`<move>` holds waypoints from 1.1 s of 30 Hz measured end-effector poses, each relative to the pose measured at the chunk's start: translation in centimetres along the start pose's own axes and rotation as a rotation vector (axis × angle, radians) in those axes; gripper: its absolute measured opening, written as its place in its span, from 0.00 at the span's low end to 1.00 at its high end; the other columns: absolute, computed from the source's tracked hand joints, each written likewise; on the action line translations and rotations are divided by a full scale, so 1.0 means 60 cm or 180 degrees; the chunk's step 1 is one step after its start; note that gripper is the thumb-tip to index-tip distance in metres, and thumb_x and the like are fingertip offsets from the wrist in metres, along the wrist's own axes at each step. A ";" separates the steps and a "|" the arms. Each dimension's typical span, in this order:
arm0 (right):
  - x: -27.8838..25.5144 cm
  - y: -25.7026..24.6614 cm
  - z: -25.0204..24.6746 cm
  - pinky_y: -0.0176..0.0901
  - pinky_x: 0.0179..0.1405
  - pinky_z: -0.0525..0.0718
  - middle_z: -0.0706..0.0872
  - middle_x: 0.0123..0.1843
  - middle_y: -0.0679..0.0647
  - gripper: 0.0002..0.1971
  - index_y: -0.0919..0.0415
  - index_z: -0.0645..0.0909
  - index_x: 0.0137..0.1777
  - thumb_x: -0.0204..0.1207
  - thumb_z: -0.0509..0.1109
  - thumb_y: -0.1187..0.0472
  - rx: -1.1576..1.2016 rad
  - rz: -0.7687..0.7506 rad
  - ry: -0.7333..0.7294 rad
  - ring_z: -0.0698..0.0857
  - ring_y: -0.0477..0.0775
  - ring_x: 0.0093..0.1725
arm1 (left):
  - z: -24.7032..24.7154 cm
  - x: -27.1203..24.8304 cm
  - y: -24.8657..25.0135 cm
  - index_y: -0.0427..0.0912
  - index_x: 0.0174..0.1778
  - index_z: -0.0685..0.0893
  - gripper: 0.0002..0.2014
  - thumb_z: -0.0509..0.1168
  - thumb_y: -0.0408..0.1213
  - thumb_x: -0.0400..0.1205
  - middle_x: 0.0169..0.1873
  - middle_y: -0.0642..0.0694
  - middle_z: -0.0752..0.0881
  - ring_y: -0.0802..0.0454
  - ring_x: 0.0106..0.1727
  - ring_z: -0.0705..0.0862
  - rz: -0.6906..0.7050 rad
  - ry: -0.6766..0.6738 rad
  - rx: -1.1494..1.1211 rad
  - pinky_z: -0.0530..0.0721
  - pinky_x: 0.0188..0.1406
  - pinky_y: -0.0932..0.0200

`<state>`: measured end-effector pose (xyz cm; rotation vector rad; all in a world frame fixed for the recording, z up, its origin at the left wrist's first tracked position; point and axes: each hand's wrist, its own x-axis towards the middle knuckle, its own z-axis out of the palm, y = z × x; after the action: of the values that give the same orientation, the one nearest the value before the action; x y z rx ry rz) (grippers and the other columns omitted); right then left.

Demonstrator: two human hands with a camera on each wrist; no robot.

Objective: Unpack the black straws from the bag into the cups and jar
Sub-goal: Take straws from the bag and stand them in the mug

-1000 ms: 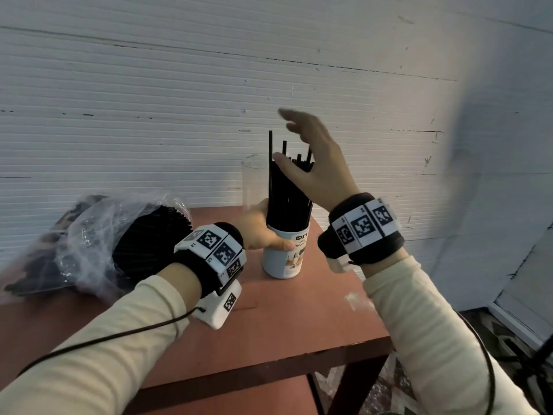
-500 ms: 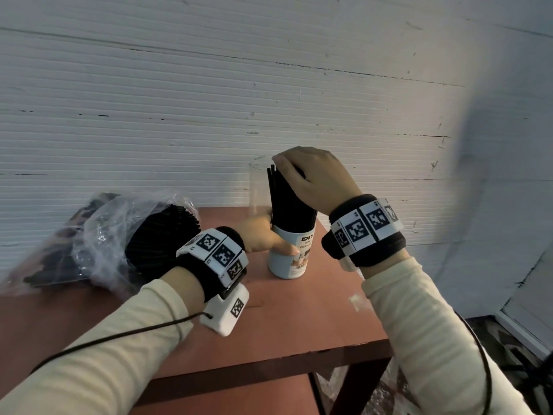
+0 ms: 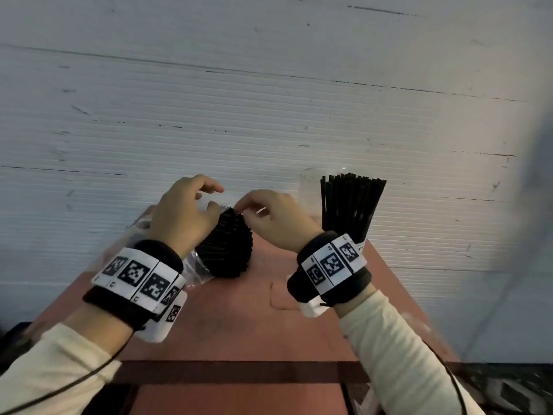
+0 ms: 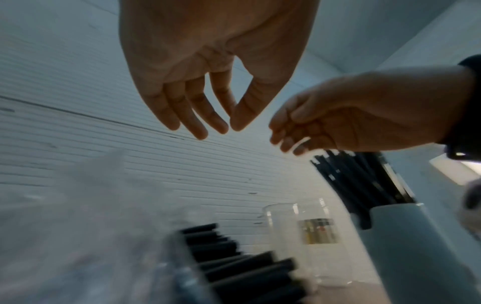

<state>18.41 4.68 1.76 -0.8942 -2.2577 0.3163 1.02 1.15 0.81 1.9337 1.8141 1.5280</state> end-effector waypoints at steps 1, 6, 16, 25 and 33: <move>0.007 -0.003 0.017 0.44 0.58 0.81 0.89 0.53 0.54 0.11 0.61 0.86 0.57 0.77 0.67 0.64 -0.0066 0.0064 -0.0318 0.85 0.52 0.53 | -0.013 0.003 -0.018 0.55 0.53 0.84 0.13 0.69 0.34 0.76 0.56 0.51 0.83 0.51 0.55 0.82 -0.0076 -0.0109 0.0200 0.78 0.50 0.58; 0.043 -0.017 0.077 0.45 0.65 0.78 0.86 0.62 0.53 0.16 0.59 0.83 0.65 0.79 0.69 0.55 -0.0525 0.0202 -0.1456 0.83 0.53 0.61 | -0.035 0.006 -0.094 0.67 0.63 0.78 0.30 0.74 0.54 0.62 0.63 0.43 0.81 0.47 0.55 0.84 -0.0493 -0.1219 0.1119 0.85 0.56 0.46; 0.074 -0.032 0.140 0.49 0.71 0.73 0.82 0.69 0.54 0.27 0.55 0.77 0.73 0.73 0.75 0.54 -0.1007 0.0167 -0.1778 0.78 0.57 0.69 | -0.067 0.033 -0.139 0.59 0.68 0.80 0.34 0.65 0.20 0.72 0.63 0.42 0.83 0.45 0.58 0.83 -0.0417 -0.1615 0.0904 0.84 0.51 0.49; 0.085 -0.043 0.146 0.51 0.72 0.71 0.79 0.72 0.56 0.27 0.51 0.73 0.75 0.76 0.70 0.61 -0.1180 -0.0080 -0.1863 0.76 0.59 0.71 | -0.089 0.051 -0.157 0.62 0.62 0.81 0.40 0.58 0.10 0.69 0.72 0.51 0.79 0.53 0.74 0.76 -0.0196 -0.1527 0.0015 0.82 0.67 0.44; 0.078 -0.046 0.138 0.50 0.70 0.74 0.83 0.67 0.53 0.18 0.56 0.81 0.68 0.78 0.66 0.64 -0.1004 -0.0409 -0.1689 0.79 0.55 0.68 | -0.089 0.048 -0.152 0.60 0.69 0.79 0.37 0.64 0.16 0.71 0.74 0.48 0.77 0.50 0.60 0.84 -0.0300 -0.1508 0.0246 0.85 0.39 0.60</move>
<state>8.95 6.03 -0.78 -0.8908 -2.9025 0.1496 -9.63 3.27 -0.71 1.9907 1.7363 0.8812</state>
